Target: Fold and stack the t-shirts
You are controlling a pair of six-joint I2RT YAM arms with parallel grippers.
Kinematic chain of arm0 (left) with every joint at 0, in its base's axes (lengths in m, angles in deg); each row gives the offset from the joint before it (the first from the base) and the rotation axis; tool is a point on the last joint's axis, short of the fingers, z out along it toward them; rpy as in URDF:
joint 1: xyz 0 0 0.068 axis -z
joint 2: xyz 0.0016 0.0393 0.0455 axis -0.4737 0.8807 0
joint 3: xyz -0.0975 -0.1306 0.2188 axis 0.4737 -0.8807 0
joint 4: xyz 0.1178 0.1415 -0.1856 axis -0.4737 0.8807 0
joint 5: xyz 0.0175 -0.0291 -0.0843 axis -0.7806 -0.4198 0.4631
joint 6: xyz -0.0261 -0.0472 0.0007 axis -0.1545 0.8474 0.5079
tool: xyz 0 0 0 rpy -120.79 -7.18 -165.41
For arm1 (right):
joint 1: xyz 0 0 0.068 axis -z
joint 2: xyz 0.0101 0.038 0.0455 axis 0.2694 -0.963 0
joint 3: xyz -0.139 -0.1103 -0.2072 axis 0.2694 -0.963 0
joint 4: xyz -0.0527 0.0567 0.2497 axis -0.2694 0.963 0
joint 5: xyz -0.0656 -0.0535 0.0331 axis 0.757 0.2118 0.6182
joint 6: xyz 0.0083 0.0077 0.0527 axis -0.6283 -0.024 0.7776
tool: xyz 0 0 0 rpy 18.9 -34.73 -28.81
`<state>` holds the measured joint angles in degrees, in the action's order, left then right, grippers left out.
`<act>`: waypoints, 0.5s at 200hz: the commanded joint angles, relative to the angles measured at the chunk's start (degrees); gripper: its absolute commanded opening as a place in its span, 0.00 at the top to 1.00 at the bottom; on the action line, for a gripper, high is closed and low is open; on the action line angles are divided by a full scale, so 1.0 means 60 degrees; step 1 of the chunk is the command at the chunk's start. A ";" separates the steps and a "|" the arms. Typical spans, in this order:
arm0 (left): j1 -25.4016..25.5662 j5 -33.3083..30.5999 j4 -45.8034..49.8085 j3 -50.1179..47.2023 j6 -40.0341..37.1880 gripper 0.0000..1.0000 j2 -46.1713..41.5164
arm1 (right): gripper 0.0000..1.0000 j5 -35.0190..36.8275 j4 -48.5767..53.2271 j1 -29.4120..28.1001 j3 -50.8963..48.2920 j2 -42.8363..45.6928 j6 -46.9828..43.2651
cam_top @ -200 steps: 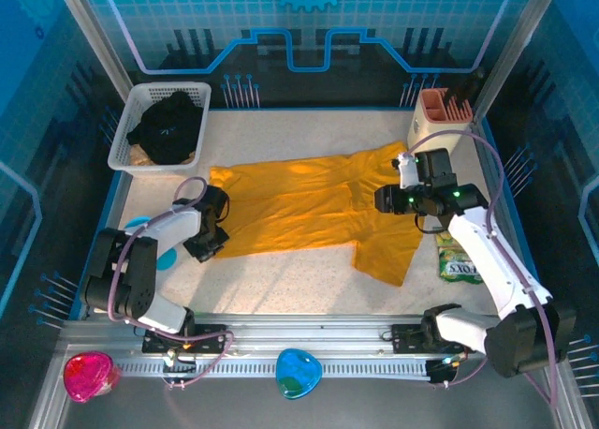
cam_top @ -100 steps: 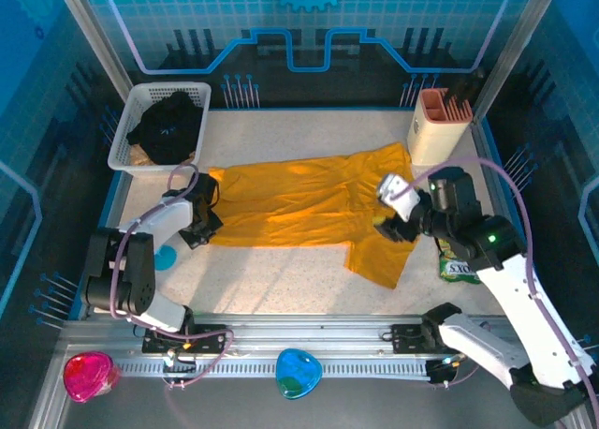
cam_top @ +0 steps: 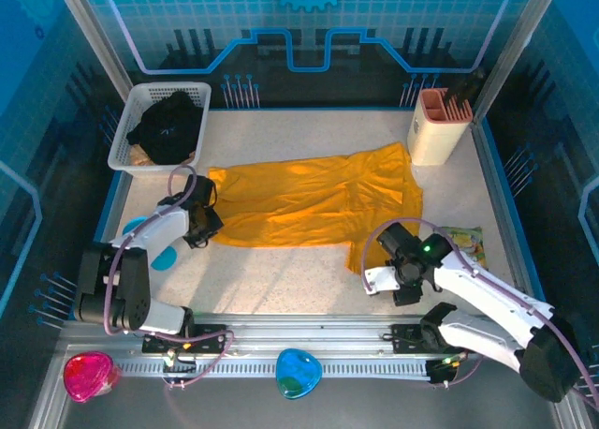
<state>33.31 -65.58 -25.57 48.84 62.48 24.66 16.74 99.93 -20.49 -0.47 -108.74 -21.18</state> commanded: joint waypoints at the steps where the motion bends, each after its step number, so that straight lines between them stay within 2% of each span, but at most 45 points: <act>1: -0.0064 0.0146 -0.0192 -0.0163 -0.0348 1.00 -0.0296 | 0.40 0.0268 -0.0945 -0.0135 -0.0282 -0.0246 -0.0138; 50: -0.0063 0.0154 -0.0313 -0.0299 -0.0490 1.00 -0.0512 | 0.47 0.0468 -0.2138 -0.0118 -0.0298 -0.1491 0.0266; 70: -0.0063 0.0092 -0.0282 -0.0344 -0.0516 1.00 -0.0633 | 0.56 0.0523 -0.2190 -0.0118 -0.0263 -0.1955 0.0224; 100: -0.0063 -0.0042 -0.0209 -0.0384 -0.0569 1.00 -0.0811 | 0.74 0.0671 -0.1992 -0.0117 -0.0303 -0.1992 0.0119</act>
<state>33.31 -65.63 -27.14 47.27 60.77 21.56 18.71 89.67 -20.71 -1.91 -120.08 -20.28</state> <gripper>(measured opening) 0.052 0.329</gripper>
